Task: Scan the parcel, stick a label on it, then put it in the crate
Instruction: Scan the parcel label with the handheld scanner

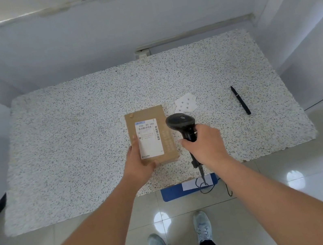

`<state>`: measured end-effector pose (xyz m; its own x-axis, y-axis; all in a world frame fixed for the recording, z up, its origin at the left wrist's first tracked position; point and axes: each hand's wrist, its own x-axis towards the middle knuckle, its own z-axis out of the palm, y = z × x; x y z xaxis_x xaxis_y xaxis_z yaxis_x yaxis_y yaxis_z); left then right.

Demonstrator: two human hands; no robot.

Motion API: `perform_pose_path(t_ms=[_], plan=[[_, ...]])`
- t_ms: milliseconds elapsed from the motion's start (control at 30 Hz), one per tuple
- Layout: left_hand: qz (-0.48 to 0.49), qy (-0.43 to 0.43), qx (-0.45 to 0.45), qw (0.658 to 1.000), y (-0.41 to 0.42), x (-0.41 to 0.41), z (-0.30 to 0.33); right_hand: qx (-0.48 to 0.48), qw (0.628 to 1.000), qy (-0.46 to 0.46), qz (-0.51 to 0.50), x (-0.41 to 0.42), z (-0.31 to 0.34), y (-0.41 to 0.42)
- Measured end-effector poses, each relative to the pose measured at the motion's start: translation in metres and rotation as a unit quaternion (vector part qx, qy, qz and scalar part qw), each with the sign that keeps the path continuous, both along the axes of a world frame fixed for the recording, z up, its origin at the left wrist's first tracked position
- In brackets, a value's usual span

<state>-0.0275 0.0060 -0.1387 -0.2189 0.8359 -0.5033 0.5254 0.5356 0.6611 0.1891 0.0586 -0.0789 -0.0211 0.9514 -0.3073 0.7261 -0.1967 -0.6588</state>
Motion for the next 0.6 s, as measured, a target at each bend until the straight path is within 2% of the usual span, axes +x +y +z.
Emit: perform_pose_path(t_ms=[200,300,367,600], plan=[[-0.046,0.133,-0.062,0.988,0.012,-0.003,0.012,0.003,0.999,-0.033,-0.026,0.012,-0.014,0.018],[-0.099,0.245,-0.034,0.964,0.022,0.005,0.018,-0.014,0.999,-0.036,-0.035,0.019,-0.021,0.026],[-0.136,0.291,-0.005,0.947,0.033,0.012,0.021,-0.025,0.998,-0.044,-0.042,0.023,-0.027,0.032],[-0.238,0.319,0.074,0.914,0.071,0.047,0.021,-0.05,0.995,-0.055,-0.063,0.031,-0.057,0.048]])
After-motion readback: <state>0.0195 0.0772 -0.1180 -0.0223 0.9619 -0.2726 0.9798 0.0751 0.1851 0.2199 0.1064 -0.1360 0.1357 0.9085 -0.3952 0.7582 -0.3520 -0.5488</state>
